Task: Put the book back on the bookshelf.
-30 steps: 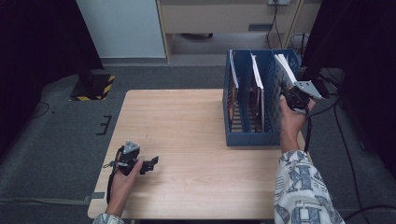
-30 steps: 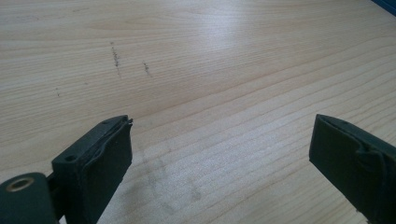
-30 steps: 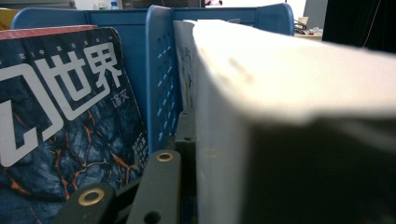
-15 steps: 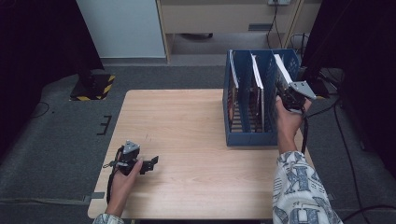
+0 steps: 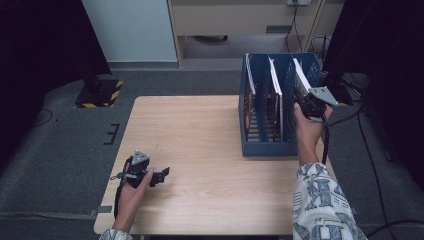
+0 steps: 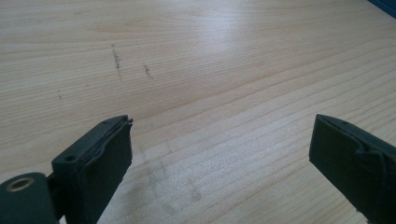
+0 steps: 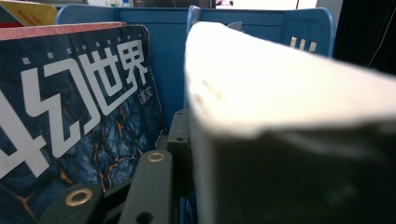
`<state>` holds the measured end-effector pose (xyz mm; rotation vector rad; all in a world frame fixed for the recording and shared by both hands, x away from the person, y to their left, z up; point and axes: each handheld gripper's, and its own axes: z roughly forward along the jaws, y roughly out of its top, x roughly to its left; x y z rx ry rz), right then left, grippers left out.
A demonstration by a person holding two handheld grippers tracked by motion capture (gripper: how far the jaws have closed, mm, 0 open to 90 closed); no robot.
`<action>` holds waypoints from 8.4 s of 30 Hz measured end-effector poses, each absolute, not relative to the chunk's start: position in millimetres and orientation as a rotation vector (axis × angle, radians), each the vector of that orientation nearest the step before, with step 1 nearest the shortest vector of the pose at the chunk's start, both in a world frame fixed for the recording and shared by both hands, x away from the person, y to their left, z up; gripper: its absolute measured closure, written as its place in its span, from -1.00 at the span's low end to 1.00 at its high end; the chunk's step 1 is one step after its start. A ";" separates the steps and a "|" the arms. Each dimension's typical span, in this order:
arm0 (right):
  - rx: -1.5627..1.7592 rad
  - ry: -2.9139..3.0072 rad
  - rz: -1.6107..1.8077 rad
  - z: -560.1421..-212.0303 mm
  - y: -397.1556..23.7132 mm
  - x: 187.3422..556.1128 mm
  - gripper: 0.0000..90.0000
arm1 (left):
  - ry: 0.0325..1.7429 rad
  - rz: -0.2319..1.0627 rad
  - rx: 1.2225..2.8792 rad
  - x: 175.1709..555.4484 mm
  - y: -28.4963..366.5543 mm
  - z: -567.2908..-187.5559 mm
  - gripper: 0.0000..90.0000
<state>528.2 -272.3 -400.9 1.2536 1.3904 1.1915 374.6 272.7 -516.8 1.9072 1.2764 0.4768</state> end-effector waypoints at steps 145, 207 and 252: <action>1.242 1.824 1.152 -418.3 -276.9 422.9 -0.87 | 1.284 0.462 1.943 375.1 269.1 -519.7 -0.89; 1.134 2.080 1.198 -451.4 -221.2 376.4 -0.91 | 1.282 0.462 1.980 375.5 266.0 -522.5 -0.89; 1.054 2.317 1.214 -484.4 -161.1 366.7 -0.90 | 1.283 0.458 2.028 376.2 261.7 -526.5 -0.89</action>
